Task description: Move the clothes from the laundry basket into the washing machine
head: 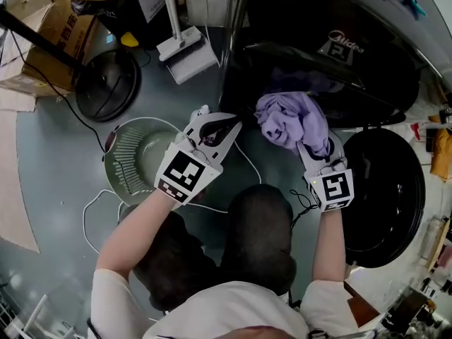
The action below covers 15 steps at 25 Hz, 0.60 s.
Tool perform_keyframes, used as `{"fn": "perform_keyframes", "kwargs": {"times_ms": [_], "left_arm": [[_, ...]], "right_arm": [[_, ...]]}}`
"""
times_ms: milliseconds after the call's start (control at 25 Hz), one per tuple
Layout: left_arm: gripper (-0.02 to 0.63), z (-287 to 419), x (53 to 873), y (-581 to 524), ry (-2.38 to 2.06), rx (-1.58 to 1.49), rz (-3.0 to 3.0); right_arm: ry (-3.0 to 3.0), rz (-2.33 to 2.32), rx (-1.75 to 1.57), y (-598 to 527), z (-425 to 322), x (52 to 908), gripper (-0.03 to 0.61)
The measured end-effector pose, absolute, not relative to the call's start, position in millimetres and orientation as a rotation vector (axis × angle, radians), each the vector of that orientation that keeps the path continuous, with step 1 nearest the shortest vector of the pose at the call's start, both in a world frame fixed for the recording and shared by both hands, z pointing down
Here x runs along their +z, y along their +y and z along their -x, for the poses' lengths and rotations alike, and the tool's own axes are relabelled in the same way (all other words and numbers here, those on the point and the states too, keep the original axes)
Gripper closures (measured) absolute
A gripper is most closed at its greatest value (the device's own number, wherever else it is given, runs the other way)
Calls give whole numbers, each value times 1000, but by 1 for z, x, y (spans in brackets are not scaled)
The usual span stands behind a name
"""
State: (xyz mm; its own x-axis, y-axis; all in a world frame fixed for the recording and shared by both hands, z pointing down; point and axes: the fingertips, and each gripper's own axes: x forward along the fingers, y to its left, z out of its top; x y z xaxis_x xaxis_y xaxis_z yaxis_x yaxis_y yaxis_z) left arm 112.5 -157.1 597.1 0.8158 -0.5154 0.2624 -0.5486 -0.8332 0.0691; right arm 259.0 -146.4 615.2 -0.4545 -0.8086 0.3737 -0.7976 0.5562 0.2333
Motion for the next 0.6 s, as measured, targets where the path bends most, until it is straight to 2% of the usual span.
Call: {"fn": "perform_keyframes", "kwargs": {"times_ms": [600], "left_arm": [[607, -146, 624, -157, -835, 433, -2905]], "right_arm": [[-2189, -1695, -23, -168, -346, 626, 396]]}}
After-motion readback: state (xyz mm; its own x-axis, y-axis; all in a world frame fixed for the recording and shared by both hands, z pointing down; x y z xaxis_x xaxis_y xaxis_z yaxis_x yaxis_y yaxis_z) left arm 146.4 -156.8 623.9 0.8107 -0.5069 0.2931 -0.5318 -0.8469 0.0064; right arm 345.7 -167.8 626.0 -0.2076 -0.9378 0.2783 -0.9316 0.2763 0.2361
